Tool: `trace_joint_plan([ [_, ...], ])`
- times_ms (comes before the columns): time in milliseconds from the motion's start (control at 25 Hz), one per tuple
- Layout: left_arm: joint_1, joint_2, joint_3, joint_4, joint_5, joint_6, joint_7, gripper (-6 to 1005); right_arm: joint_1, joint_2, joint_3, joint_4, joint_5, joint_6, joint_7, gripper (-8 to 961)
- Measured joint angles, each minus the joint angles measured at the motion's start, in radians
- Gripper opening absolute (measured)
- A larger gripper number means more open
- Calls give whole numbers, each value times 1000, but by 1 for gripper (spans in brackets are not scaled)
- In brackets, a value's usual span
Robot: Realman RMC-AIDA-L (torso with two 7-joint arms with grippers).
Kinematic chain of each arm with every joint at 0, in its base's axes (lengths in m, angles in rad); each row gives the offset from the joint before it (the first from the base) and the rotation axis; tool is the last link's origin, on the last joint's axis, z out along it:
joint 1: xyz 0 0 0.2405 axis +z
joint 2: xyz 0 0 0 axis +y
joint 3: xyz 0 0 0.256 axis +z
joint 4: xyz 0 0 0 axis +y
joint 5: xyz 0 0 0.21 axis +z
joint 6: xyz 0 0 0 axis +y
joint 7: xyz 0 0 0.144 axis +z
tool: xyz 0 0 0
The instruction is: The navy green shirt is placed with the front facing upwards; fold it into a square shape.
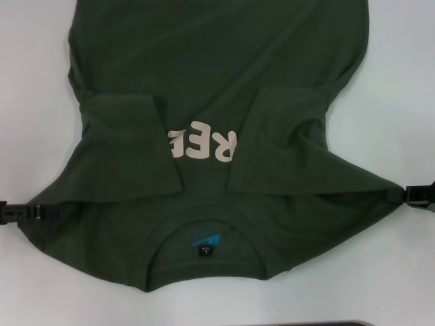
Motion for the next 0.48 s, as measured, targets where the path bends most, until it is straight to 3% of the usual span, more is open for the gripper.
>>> trace_joint_plan([
  [480,-8,-6,17,-1,0,-43,-11,696,3,0,0,0,2,0,-1,45],
])
